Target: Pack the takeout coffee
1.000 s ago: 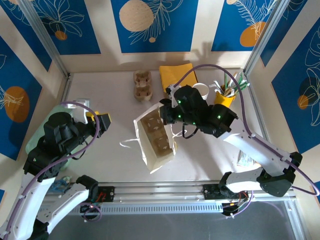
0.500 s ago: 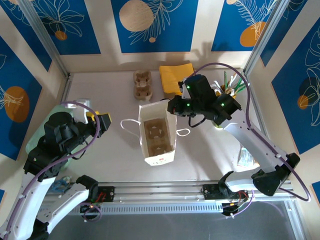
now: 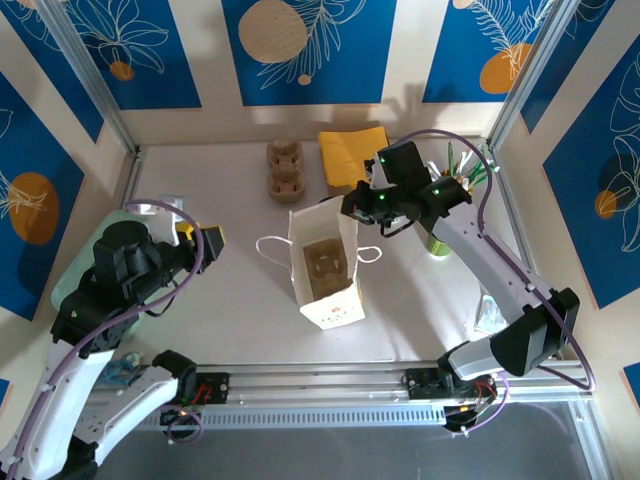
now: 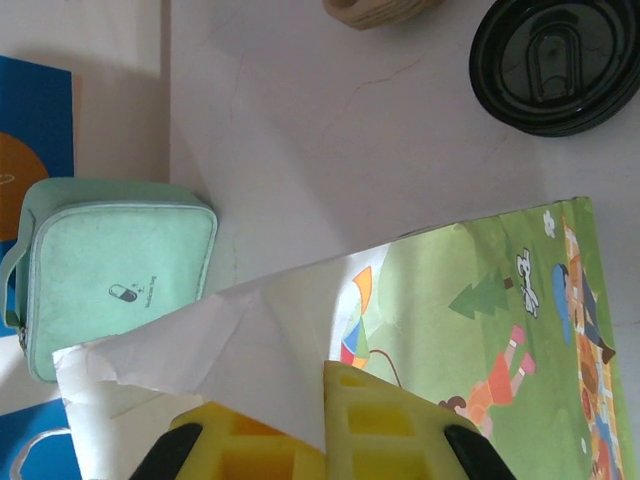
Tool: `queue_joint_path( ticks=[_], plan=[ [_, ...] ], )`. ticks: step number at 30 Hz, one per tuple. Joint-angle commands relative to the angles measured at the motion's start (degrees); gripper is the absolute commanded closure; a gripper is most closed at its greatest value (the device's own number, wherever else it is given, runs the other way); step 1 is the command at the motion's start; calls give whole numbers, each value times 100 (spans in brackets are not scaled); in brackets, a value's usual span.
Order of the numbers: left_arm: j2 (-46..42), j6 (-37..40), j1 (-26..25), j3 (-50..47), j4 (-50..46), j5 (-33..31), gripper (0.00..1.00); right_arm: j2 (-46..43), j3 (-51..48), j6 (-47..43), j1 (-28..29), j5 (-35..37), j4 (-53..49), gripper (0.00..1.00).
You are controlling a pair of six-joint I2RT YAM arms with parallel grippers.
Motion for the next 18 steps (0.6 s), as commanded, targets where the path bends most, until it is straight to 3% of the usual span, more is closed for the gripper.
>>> queue_joint_path(
  ticks=[1, 16, 18],
  plan=[
    [-34, 62, -25, -4, 125, 5, 45, 117, -20, -130, -180, -422, 160, 100],
    [4, 106, -26, -7, 159, -21, 45, 330, -179, -70, -718, -579, 369, 100],
    [-4, 106, -23, -17, 155, -21, 45, 348, -205, -57, -751, -573, 374, 96]
  ],
)
